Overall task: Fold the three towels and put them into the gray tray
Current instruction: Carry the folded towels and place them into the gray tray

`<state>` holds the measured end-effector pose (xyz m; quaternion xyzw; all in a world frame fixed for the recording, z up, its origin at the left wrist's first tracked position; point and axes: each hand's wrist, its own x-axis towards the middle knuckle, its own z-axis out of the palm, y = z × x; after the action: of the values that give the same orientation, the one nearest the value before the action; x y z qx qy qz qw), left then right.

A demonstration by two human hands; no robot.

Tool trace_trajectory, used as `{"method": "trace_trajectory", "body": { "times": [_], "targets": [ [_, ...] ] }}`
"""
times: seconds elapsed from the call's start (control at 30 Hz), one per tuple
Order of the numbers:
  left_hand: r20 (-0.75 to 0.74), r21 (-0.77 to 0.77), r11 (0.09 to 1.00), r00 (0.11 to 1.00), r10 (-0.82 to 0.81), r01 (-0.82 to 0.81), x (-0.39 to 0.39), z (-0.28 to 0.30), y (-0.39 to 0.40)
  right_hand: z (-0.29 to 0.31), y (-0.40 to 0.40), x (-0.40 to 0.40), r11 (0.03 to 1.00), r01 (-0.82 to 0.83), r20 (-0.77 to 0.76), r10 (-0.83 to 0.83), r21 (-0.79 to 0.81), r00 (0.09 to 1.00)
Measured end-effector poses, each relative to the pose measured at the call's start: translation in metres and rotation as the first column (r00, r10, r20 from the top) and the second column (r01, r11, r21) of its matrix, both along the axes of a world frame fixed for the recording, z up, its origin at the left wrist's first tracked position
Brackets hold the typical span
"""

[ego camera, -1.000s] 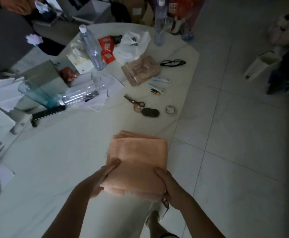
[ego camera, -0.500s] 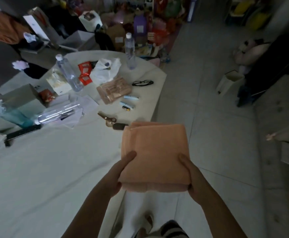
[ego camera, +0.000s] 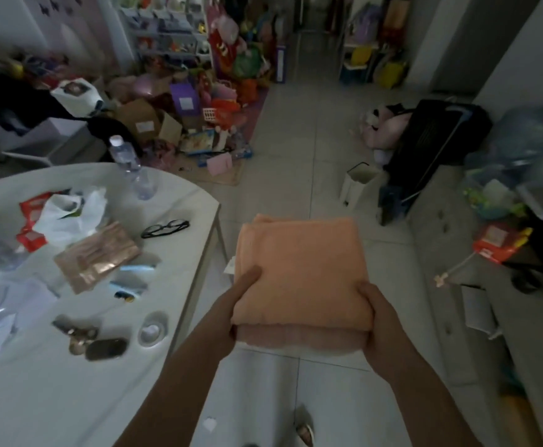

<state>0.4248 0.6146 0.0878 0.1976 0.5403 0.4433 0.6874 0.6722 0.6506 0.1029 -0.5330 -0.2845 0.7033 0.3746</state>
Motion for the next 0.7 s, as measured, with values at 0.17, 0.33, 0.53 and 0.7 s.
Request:
{"method": "trace_trajectory", "body": {
  "times": [0.17, 0.33, 0.53, 0.7],
  "targets": [
    [-0.026, -0.003, 1.0, 1.0, 0.019, -0.019, 0.011, -0.004, 0.097, 0.001, 0.111, 0.008, 0.998, -0.062, 0.001, 0.062, -0.005, 0.998],
    [-0.004, -0.025, 0.998, 0.998, 0.063, -0.063, -0.005, -0.027, 0.205, -0.015, 0.226, -0.008, 0.992, -0.12, 0.016, 0.121, -0.042, 0.993],
    [0.019, -0.049, 0.992, 0.993, 0.12, -0.119, -0.046, -0.044, 0.354, -0.015, 0.398, -0.055, 0.98, -0.189, 0.062, 0.193, -0.064, 0.979],
    [0.021, -0.046, 0.971, 0.971, 0.236, -0.235, -0.098, -0.031, 0.472, -0.004, 0.535, -0.116, 0.965, -0.255, 0.058, 0.258, -0.055, 0.964]
  ]
}}
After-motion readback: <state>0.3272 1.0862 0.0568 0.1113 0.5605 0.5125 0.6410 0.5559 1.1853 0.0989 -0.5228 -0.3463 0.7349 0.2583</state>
